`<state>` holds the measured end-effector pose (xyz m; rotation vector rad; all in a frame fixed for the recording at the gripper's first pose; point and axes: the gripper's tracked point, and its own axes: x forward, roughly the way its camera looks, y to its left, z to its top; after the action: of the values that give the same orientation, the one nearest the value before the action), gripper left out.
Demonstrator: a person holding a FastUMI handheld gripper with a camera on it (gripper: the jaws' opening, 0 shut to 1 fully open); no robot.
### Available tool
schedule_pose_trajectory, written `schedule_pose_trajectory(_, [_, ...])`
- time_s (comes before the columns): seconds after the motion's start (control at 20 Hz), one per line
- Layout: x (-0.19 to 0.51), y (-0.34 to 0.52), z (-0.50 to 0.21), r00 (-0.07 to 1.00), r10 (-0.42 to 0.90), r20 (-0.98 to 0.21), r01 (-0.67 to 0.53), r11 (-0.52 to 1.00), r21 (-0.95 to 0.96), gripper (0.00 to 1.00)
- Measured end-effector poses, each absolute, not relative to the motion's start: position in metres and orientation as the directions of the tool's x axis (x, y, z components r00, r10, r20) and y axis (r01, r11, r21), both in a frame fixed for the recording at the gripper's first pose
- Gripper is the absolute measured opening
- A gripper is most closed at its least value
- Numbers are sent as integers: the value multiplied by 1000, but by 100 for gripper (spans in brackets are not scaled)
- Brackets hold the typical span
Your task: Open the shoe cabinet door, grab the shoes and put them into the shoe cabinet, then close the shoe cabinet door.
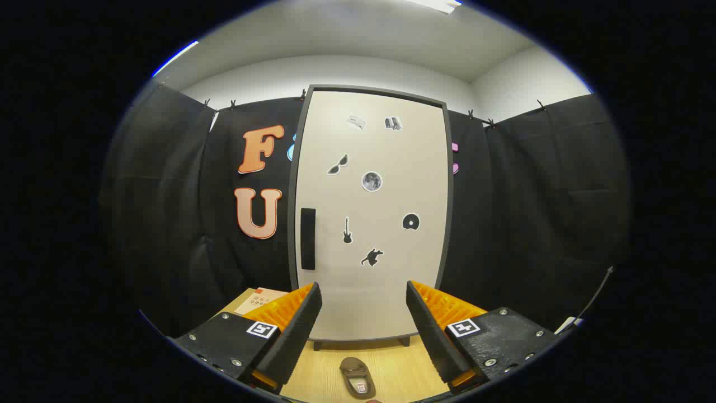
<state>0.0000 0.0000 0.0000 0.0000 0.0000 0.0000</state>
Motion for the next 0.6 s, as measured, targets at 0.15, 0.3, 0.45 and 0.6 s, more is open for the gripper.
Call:
schedule_pose_trajectory(0.15, [15,11,3,1000,16,14,-16,1000,2,95])
schedule_pose_trajectory(0.3, [37,30,3,999,54,4,-54,999,3,95])
schedule_pose_trajectory(0.45, [62,49,4,995,96,-3,-95,995,11,95])
schedule_pose_trajectory(0.6, [89,68,9,991,131,0,-130,991,18,95])
